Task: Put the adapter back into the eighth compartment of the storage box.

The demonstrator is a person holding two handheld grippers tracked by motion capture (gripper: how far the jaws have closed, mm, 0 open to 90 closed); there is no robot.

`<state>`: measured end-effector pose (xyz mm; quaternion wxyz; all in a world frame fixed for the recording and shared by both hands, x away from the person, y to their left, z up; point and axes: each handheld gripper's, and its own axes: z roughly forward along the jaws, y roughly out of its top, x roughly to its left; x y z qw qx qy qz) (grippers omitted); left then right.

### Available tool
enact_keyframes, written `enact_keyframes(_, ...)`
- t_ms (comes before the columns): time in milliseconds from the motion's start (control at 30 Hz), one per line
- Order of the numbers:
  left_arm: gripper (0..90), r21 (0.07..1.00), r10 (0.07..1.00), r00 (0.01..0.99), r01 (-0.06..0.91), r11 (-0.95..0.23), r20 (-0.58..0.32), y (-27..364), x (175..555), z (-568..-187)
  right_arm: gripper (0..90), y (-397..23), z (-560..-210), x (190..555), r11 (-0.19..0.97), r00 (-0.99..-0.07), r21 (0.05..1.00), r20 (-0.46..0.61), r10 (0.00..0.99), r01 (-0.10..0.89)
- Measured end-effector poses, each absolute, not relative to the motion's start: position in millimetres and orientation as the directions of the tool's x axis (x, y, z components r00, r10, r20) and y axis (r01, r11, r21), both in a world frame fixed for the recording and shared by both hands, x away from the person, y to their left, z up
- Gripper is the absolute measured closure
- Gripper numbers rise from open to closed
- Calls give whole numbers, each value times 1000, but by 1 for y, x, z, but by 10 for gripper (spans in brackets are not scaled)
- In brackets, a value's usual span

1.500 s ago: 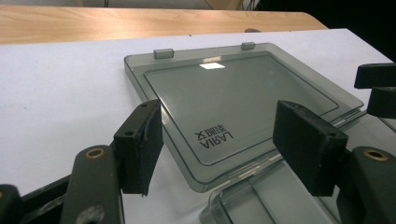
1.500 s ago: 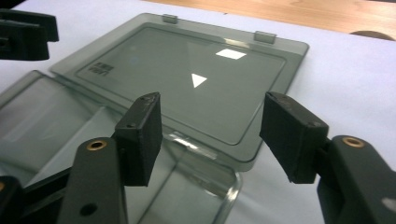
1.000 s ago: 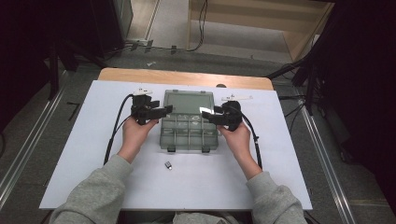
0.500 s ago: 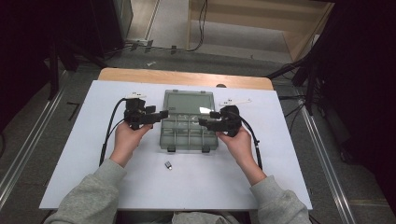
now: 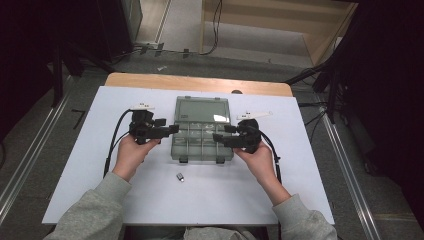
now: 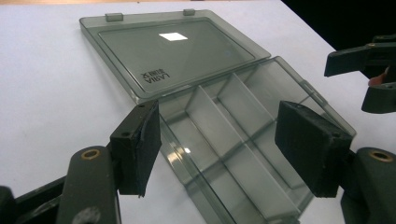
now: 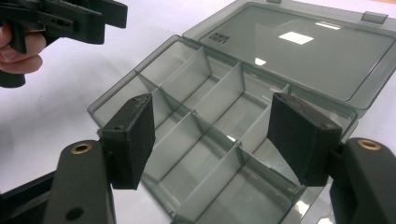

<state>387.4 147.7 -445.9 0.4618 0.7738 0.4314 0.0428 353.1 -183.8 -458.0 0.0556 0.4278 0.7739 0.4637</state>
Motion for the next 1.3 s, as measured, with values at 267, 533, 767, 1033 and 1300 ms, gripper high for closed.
enact_keyframes(267, 319, 741, 665, 644, 641, -199, -378, 153, 377, -439, 300, -185, -457, 344, 214, -645, 767, 315, 697, 605)
enact_keyframes(533, 319, 739, 656, 664, 631, -235, -359, 160, 365, -437, 299, -184, -457, 334, 229, -661, 763, 320, 679, 605)
enact_keyframes(767, 319, 738, 649, 681, 620, -264, -340, 162, 355, -438, 298, -184, -458, 325, 237, -674, 759, 332, 660, 606)
enact_keyframes(1033, 319, 736, 650, 693, 608, -297, -310, 164, 348, -442, 298, -182, -460, 317, 252, -689, 752, 345, 638, 610)
enact_keyframes(1300, 319, 734, 627, 714, 601, -317, -313, 164, 340, -445, 298, -182, -460, 307, 257, -698, 753, 349, 625, 606)
